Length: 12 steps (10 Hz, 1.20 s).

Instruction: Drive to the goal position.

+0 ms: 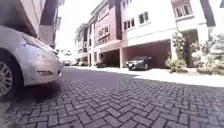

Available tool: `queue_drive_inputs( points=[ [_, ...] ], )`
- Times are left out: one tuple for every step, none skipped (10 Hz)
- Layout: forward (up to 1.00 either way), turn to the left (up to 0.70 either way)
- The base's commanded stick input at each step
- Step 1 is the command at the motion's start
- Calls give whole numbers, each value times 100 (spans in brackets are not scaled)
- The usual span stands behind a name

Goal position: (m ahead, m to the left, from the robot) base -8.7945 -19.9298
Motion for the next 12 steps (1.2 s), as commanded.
queue_drive_inputs(
  points=[
    [0, -70],
    [0, -70],
    [0, -70],
    [0, -50],
    [0, -50],
    [0, -50],
    [0, -50],
    [0, -50],
    [0, -50],
    [0, -50],
    [0, -50],
    [0, -50]
  ],
)
